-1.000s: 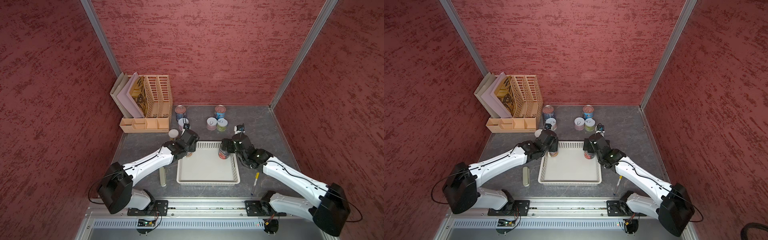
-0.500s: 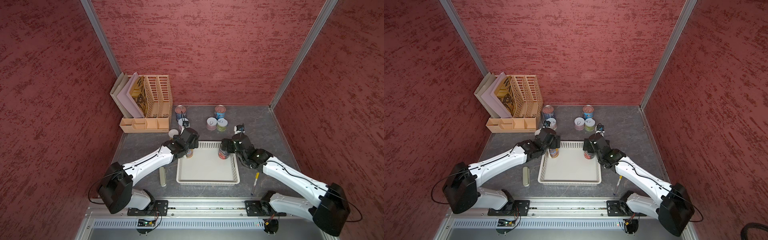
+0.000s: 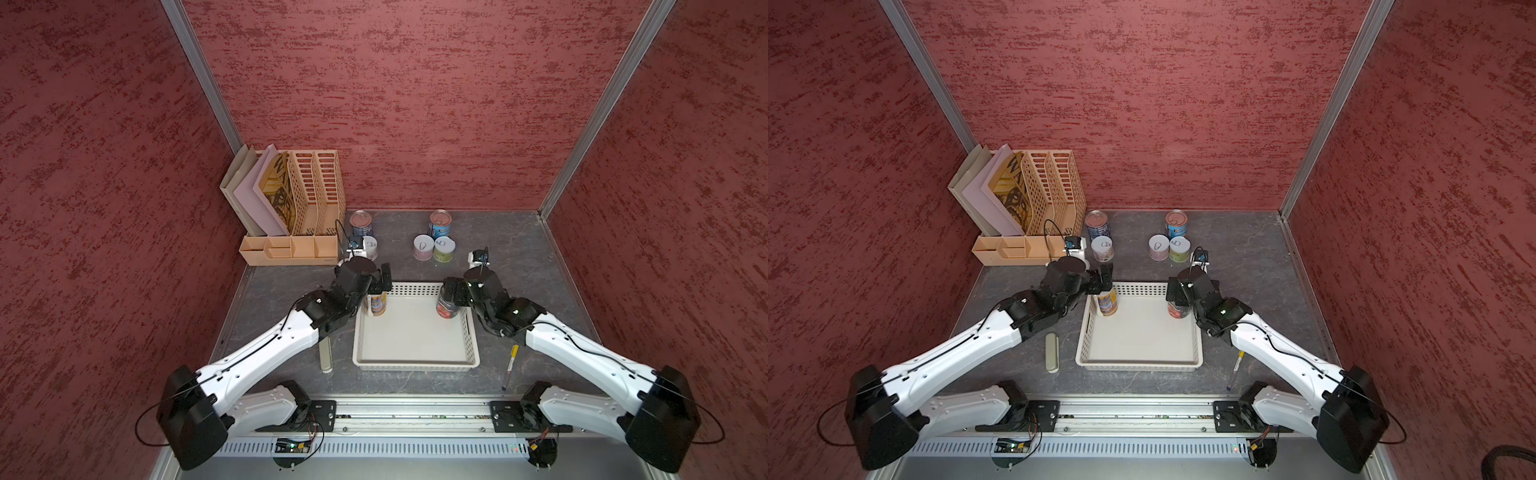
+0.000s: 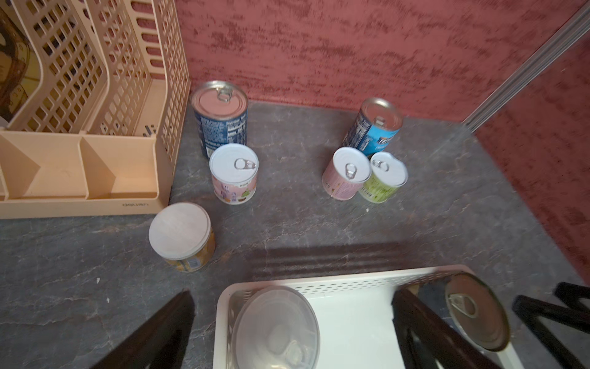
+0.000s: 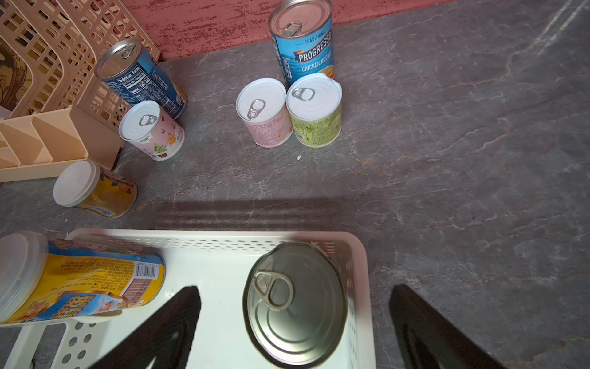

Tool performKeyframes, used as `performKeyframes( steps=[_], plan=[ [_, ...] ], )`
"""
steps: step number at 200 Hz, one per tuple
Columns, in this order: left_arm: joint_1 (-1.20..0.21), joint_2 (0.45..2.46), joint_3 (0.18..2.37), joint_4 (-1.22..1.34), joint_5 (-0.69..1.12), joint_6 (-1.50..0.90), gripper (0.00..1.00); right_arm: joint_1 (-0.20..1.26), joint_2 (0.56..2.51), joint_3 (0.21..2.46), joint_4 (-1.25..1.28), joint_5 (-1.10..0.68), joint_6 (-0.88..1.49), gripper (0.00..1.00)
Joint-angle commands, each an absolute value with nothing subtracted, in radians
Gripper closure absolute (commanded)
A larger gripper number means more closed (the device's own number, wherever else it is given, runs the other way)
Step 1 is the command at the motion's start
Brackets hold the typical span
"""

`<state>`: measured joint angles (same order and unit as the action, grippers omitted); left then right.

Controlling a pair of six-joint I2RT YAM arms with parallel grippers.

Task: Put the canned food in the basket
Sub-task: Place the canned food in the basket, then pick up the canned food from the center of the board.

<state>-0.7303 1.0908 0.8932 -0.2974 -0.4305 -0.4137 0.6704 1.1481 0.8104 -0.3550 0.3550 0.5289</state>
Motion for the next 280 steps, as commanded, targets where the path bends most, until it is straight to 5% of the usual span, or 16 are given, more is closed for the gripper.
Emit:
performKeyframes(
  steps=[1, 62, 122, 280],
  plan=[
    [-0.732, 1.022, 0.843, -0.247, -0.459, -0.413, 0.0, 0.665, 1.147, 0.855, -0.359, 0.369, 0.512, 0.02],
    [-0.712, 0.974, 0.835, -0.301, -0.58, -0.459, 0.0, 0.635, 1.23, 0.975, -0.336, 0.353, 0.521, 0.02],
    [-0.572, 0.878, 0.797, -0.344, -0.468, -0.544, 0.0, 0.475, 1.517, 1.251, -0.339, 0.287, 0.525, 0.02],
    [-0.422, 0.888, 0.77, -0.35, -0.28, -0.615, 0.0, 0.403, 2.126, 1.787, -0.468, 0.331, 0.386, 0.02]
  ],
)
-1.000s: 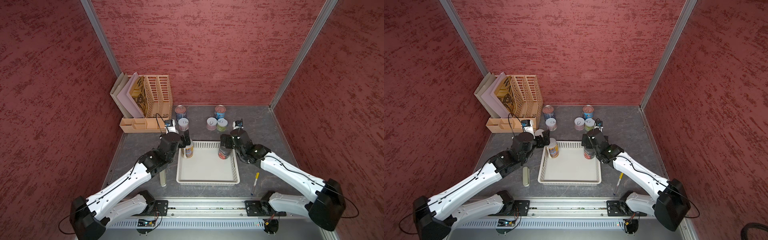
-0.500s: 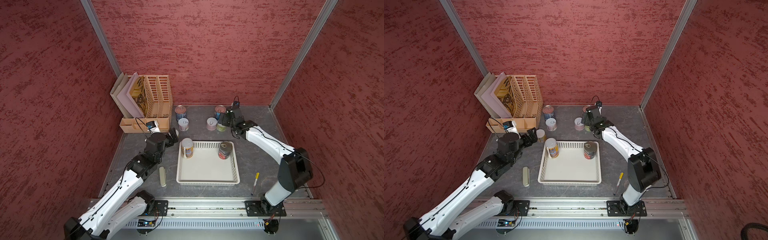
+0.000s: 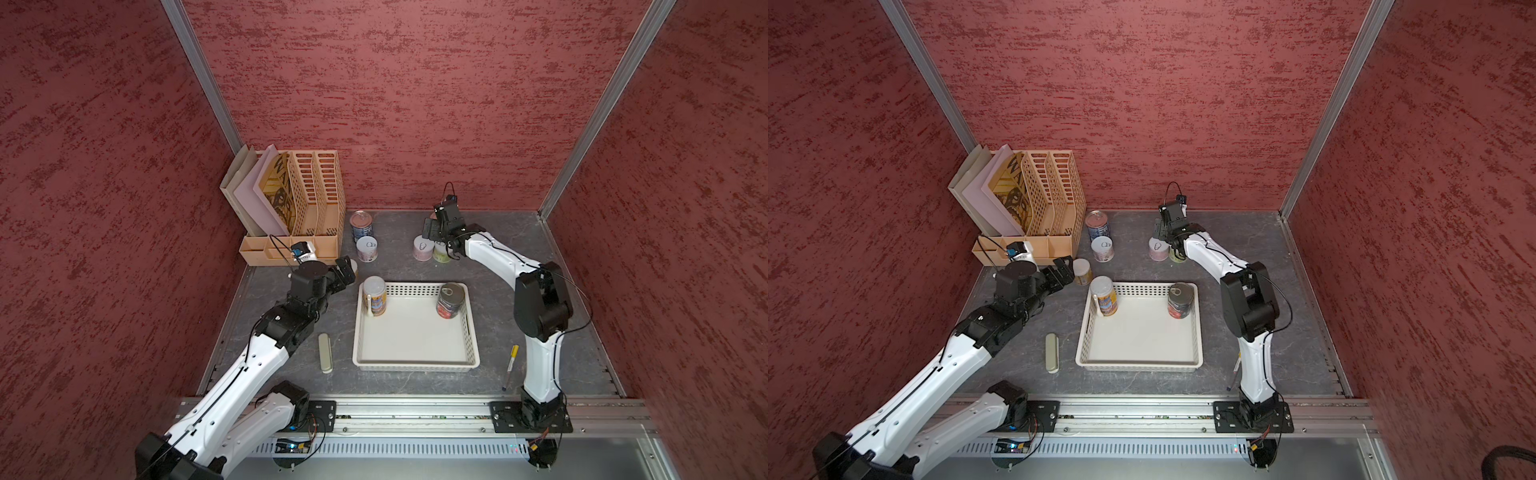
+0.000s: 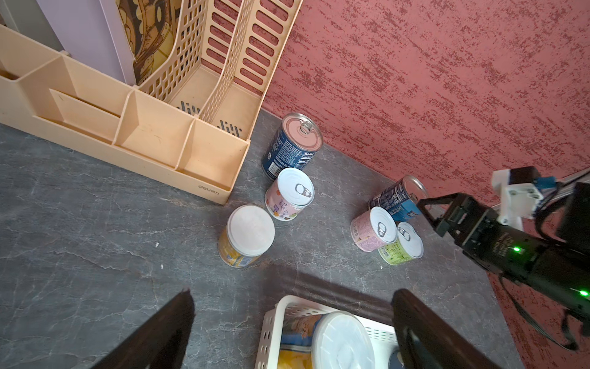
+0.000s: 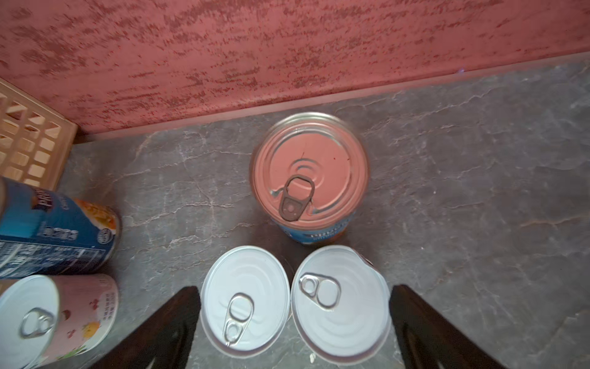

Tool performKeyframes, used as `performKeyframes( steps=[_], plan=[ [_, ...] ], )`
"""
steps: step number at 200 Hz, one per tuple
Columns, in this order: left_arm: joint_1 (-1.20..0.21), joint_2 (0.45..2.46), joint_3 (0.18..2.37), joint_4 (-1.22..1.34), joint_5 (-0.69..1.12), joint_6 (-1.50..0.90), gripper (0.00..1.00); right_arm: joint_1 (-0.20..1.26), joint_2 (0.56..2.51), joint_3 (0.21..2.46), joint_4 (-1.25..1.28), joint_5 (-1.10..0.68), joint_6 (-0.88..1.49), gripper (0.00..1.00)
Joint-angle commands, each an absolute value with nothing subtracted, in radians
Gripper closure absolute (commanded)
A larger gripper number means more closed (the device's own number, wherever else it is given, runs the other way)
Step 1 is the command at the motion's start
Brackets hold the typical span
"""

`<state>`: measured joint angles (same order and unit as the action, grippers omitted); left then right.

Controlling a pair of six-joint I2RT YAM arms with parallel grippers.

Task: Put the canned food in the basket
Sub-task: Pick up the canned food from the center of the board.

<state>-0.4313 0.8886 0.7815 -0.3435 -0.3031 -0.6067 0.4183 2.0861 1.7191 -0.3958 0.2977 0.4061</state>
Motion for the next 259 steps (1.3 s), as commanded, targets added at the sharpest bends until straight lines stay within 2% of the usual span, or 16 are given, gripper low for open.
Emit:
performKeyframes(
  steps=[1, 59, 125, 173, 228, 259],
  plan=[
    [-0.422, 0.888, 0.77, -0.35, -0.28, -0.616, 0.0, 0.402, 2.128, 1.788, -0.469, 0.332, 0.386, 0.02],
    [-0.42, 0.902, 0.767, -0.34, -0.262, -0.62, 0.0, 0.361, 2.194, 1.864, -0.47, 0.291, 0.387, 0.02],
    [-0.412, 0.914, 0.767, -0.338, -0.261, -0.617, 0.0, 0.33, 2.36, 2.091, -0.534, 0.145, 0.359, 0.02],
    [-0.408, 0.939, 0.767, -0.331, -0.255, -0.616, 0.0, 0.325, 2.453, 2.245, -0.591, 0.14, 0.338, 0.01],
    [-0.401, 0.961, 0.769, -0.328, -0.247, -0.617, 0.0, 0.324, 2.472, 2.259, -0.572, 0.169, 0.306, 0.02],
    [-0.399, 0.959, 0.769, -0.33, -0.238, -0.62, 0.0, 0.325, 2.469, 2.255, -0.578, 0.197, 0.296, 0.11]
  ],
)
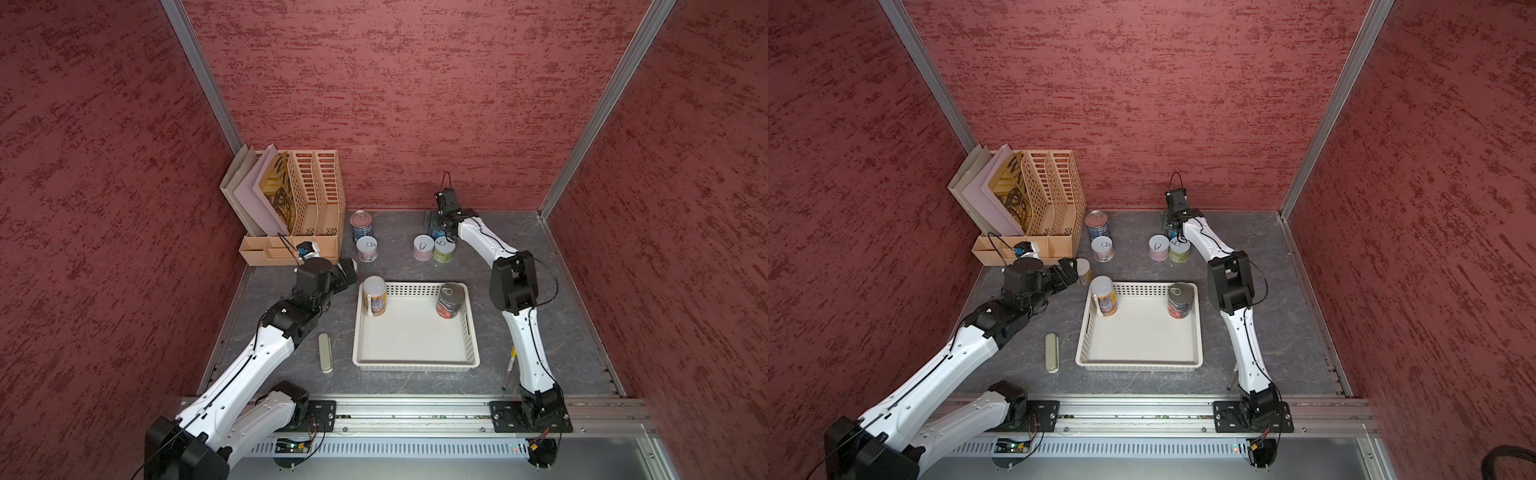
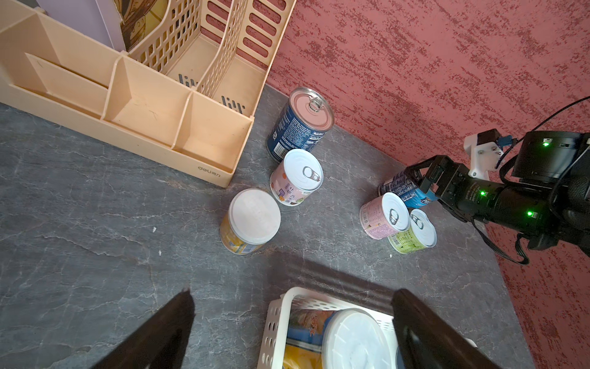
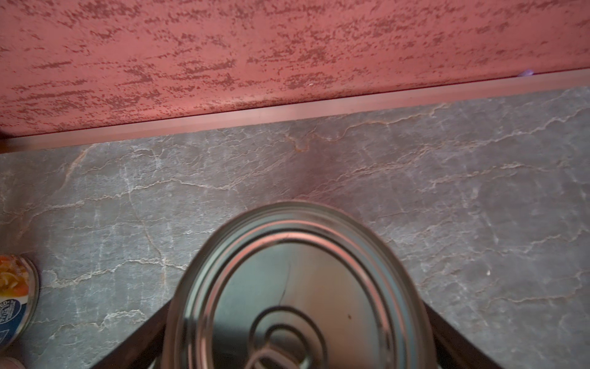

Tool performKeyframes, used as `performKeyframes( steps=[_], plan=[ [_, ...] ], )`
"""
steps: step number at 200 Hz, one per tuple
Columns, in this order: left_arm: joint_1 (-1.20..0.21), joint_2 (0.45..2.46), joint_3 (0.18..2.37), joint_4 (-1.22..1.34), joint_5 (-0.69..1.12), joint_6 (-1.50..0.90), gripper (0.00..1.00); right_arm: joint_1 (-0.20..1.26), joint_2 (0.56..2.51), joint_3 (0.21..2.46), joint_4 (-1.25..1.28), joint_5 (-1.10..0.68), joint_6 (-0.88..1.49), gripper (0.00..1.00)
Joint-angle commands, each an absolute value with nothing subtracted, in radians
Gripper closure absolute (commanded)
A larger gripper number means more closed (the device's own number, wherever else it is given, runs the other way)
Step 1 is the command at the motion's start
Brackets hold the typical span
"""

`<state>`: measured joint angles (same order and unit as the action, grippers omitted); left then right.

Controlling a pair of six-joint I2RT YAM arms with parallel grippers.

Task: Put the canned food in the basket
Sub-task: Pick up the canned food from the center of the board.

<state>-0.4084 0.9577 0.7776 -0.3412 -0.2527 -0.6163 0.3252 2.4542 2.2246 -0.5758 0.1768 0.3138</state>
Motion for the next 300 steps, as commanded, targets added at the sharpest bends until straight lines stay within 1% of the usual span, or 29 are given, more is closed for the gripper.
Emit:
performKeyframes(
  steps=[1, 18, 43, 65, 109, 300],
  plan=[
    [-0.399, 0.958, 0.769, -0.33, -0.238, -0.62, 0.0, 0.325, 2.469, 2.255, -0.578, 0.197, 0.296, 0.12],
    [-0.398, 0.954, 0.771, -0.33, -0.237, -0.621, 0.0, 0.325, 2.465, 2.253, -0.577, 0.203, 0.293, 0.16],
    [-0.397, 0.955, 0.77, -0.331, -0.234, -0.621, 0.0, 0.324, 2.443, 2.233, -0.563, 0.208, 0.286, 0.28],
    [-0.397, 0.955, 0.77, -0.33, -0.232, -0.622, 0.0, 0.324, 2.397, 2.183, -0.531, 0.216, 0.278, 0.38],
    [-0.397, 0.955, 0.769, -0.33, -0.227, -0.623, 0.0, 0.325, 2.301, 2.087, -0.463, 0.244, 0.265, 0.53],
    [-0.396, 0.957, 0.769, -0.325, -0.205, -0.624, 0.0, 0.325, 2.054, 1.857, -0.31, 0.255, 0.314, 0.64]
  ],
)
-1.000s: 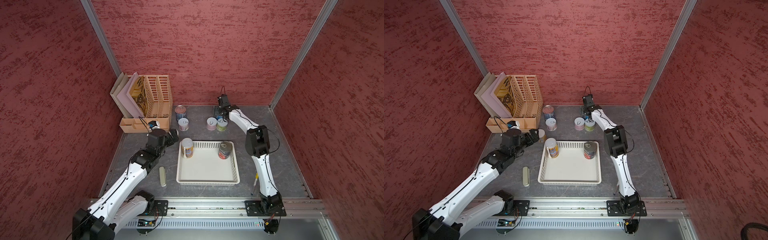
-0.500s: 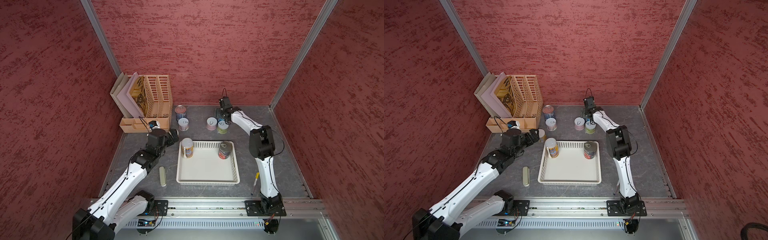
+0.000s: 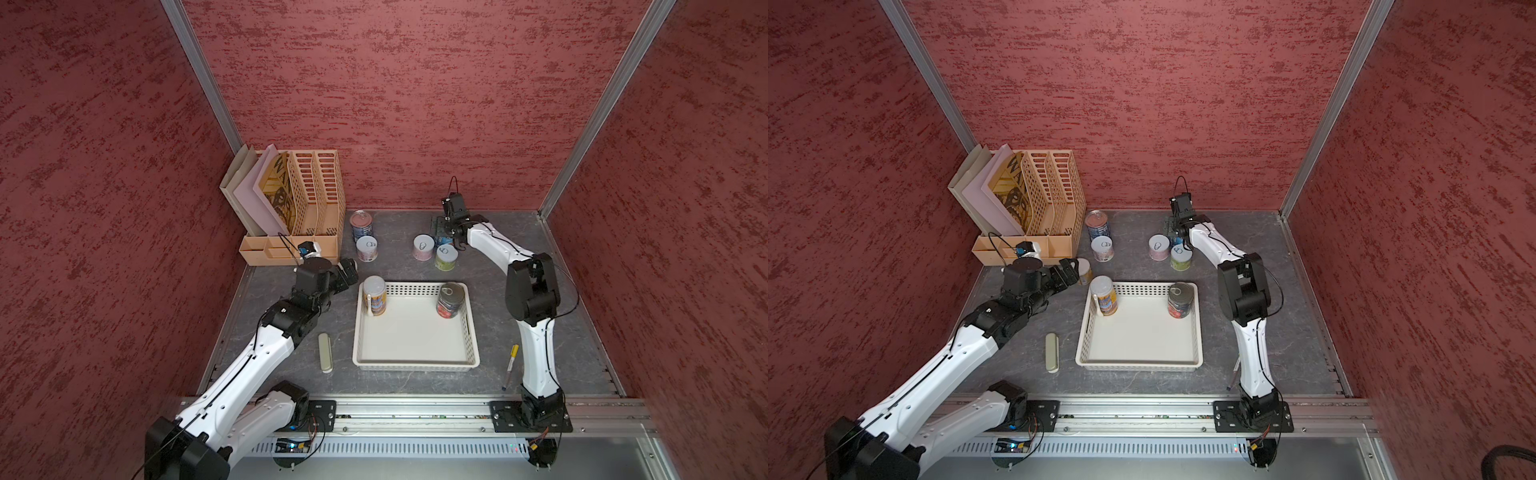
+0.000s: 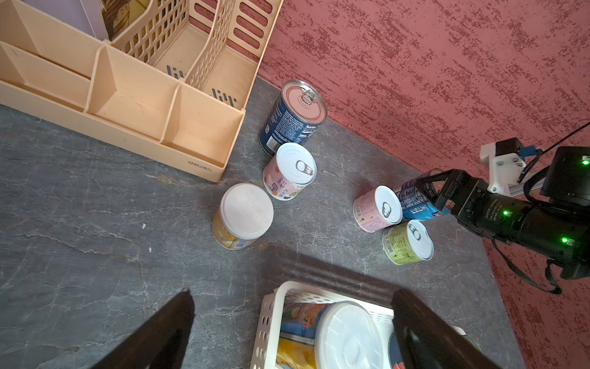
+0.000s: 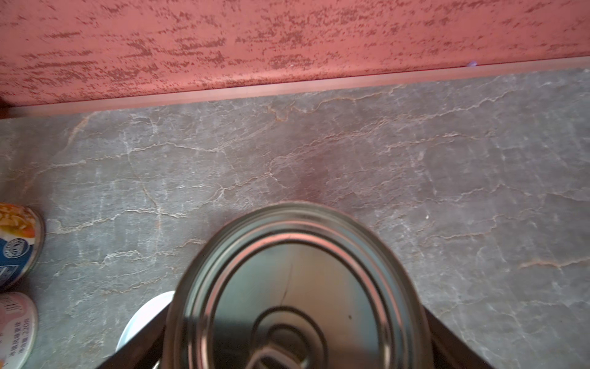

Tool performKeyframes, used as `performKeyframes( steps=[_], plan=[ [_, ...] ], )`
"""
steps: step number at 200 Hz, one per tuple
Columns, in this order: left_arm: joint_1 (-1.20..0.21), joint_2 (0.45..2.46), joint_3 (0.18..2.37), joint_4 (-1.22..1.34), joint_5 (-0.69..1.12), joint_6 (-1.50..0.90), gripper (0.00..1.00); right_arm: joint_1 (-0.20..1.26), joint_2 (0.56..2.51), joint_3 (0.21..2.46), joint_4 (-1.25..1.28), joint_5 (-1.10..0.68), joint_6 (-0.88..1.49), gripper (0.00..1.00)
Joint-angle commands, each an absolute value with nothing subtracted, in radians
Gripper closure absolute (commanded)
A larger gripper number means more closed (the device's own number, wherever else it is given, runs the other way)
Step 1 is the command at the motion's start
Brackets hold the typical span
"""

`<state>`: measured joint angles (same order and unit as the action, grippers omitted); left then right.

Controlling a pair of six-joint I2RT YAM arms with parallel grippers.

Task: Put the canned food in the basket
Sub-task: Pick up the canned food from the center of the board, then place the canned food in the basket.

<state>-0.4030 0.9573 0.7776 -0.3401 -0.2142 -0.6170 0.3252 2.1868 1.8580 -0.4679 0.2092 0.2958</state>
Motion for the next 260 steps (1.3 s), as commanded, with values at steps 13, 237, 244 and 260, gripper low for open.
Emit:
performKeyframes(
  steps=[13, 237, 244, 260],
  plan=[
    [-0.396, 0.958, 0.769, -0.325, -0.207, -0.624, 0.0, 0.326, 2.031, 1.838, -0.297, 0.255, 0.32, 0.65],
    [-0.396, 0.915, 0.759, -0.326, -0.214, -0.625, 0.0, 0.717, 1.534, 1.549, -0.252, 0.45, 0.204, 0.69],
    [-0.396, 0.913, 0.759, -0.328, -0.22, -0.624, 0.0, 0.741, 1.505, 1.523, -0.261, 0.455, 0.211, 0.69],
    [-0.396, 0.909, 0.759, -0.33, -0.225, -0.624, 0.0, 0.798, 1.439, 1.464, -0.276, 0.47, 0.221, 0.7]
  ],
)
